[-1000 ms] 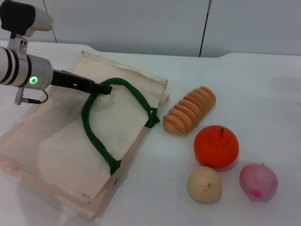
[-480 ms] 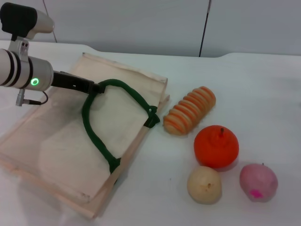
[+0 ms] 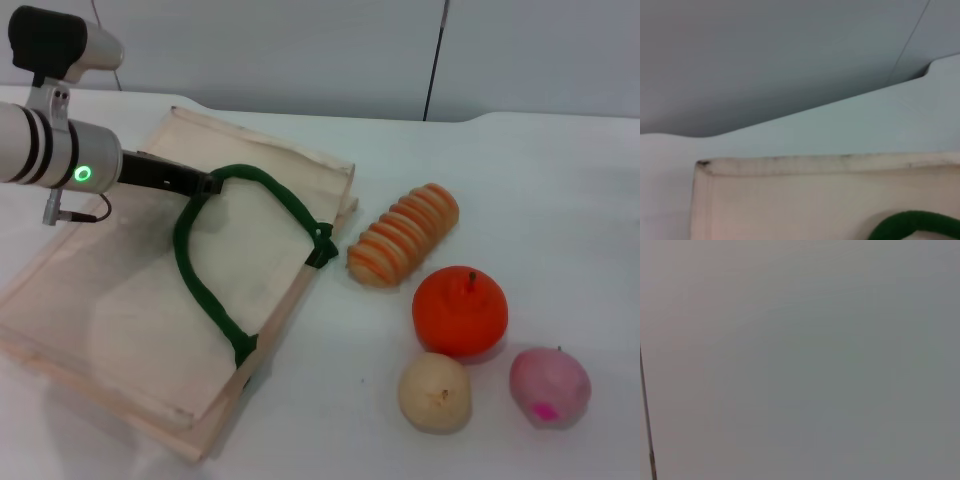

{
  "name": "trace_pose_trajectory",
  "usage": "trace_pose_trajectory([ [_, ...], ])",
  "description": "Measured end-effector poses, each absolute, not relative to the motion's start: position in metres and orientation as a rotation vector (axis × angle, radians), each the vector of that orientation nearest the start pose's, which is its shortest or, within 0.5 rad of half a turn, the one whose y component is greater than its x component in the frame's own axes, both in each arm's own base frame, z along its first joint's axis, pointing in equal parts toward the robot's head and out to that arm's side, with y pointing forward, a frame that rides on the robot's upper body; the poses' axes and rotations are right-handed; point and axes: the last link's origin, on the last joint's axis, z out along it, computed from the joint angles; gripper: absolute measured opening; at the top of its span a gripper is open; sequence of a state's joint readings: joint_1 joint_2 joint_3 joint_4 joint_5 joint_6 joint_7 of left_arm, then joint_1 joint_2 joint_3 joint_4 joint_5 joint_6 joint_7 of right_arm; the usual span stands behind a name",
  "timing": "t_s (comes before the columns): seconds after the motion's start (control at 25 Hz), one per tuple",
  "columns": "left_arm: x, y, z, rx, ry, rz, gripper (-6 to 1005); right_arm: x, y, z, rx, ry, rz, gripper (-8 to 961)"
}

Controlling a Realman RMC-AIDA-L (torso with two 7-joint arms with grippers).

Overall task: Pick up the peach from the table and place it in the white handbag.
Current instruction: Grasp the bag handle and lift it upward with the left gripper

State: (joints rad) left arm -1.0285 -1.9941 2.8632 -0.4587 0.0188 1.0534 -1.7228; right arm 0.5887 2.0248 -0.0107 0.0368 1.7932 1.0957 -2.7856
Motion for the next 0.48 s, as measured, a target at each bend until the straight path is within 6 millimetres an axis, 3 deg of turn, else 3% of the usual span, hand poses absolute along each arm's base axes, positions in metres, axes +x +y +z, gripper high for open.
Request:
trace_pose_trajectory([
  [0.2,-0.262,0.445,0.025,-2.319,-1.092,-0.21,123,0.337,0.373,0.022,-1.534,0.663,0.729,843],
  [0.48,-0.243,0.436,0.071,-2.317,-1.009,-0.615,119,0.34,0.373,0.024,-1.51,0.681,0.726,840],
])
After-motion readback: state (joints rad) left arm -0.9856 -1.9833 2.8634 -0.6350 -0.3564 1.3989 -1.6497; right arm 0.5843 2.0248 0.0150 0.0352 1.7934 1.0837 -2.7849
